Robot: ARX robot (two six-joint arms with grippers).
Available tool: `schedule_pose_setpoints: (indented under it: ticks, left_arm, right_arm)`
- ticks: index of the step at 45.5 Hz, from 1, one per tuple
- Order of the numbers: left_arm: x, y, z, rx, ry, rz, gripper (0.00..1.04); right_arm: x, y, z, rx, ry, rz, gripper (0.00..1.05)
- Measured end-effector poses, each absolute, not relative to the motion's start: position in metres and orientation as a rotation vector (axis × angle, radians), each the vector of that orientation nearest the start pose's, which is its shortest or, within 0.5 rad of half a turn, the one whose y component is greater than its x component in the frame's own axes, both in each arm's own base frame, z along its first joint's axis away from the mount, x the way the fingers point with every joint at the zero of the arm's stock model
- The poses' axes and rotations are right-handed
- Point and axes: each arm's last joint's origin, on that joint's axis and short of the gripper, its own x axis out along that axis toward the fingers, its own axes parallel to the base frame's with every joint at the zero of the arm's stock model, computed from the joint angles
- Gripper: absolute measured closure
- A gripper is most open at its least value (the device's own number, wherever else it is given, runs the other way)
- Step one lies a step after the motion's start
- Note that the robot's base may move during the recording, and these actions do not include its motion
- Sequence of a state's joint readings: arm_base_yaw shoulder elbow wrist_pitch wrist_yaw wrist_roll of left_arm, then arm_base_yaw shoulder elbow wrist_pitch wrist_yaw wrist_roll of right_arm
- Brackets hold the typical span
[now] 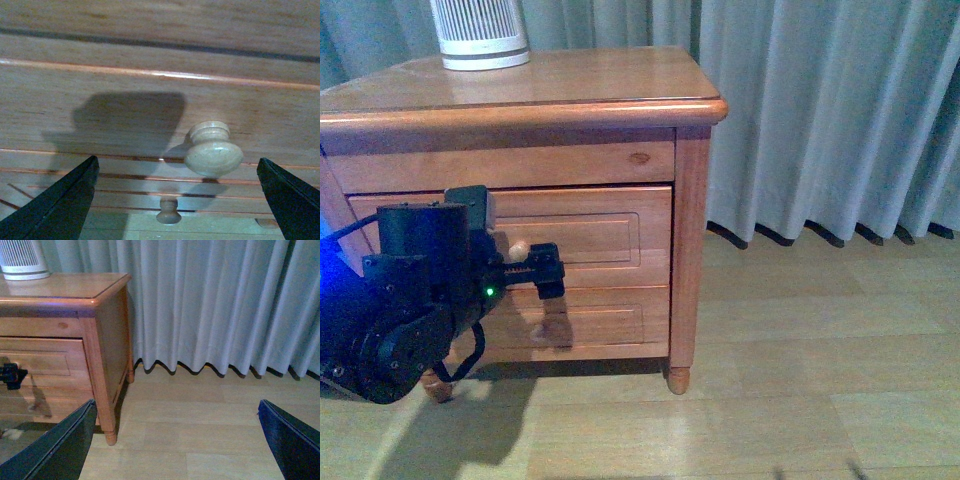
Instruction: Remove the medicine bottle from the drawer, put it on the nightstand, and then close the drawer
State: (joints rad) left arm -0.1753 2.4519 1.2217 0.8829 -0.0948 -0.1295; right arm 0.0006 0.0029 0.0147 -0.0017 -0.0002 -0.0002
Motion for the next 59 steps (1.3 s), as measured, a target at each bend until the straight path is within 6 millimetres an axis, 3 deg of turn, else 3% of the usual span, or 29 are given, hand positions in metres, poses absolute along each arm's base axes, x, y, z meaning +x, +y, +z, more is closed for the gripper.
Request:
schedule_pose_setpoints:
  ticks: [13, 18, 24, 32, 37, 40, 48, 53, 59]
  left_arm:
    - [0.4539, -0.0762, 0.0222, -0.098, 0.332, -0.030, 0.07]
    - [0.4540, -0.0760, 0.0214, -0.099, 0.323, -0.023, 0.21]
    - [0.4532, -0.0777, 0.0224, -0.107, 0.305, -0.023, 0.47]
    - [0.4496, -0.0840, 0.0215, -0.123, 0.299, -0.038, 0.73]
    - [0.4495, -0.0829, 0.0213, -0.124, 0.299, -0.030, 0.60]
    - [0.4496, -0.0824, 0.0213, -0.125, 0.299, -0.027, 0.59]
    - [0.4505, -0.0772, 0.0214, -0.126, 0.296, -0.005, 0.22]
    - [0.4506, -0.0768, 0.0214, -0.124, 0.295, -0.003, 0.07]
    - [0.4507, -0.0777, 0.0223, -0.127, 0.287, -0.010, 0.31]
  right_arm:
    - [0.0970, 0.0001, 0.1681, 0.000, -0.010, 0.001, 0.07]
    - [0.0970, 0.0001, 0.1681, 0.000, -0.010, 0.001, 0.07]
    - [0.0970, 0.0001, 0.1681, 0.000, -0.010, 0.001, 0.07]
    - [0.0970, 0.0001, 0.1681, 0.000, -0.010, 0.001, 0.07]
    - [0.0970, 0.0001, 0.1681, 0.000, -0.010, 0.001, 0.07]
    - [0.0970, 0.0001, 0.1681, 0.000, -0.010, 0.001, 0.07]
    - [0.0970, 0.0001, 0.1681, 0.000, -0.010, 0.001, 0.07]
    - [0.0970, 0.0001, 0.1681, 0.000, -0.010, 0.001, 0.07]
    - [0.0970, 0.0001, 0.1681, 0.000, -0.010, 0.001, 0.07]
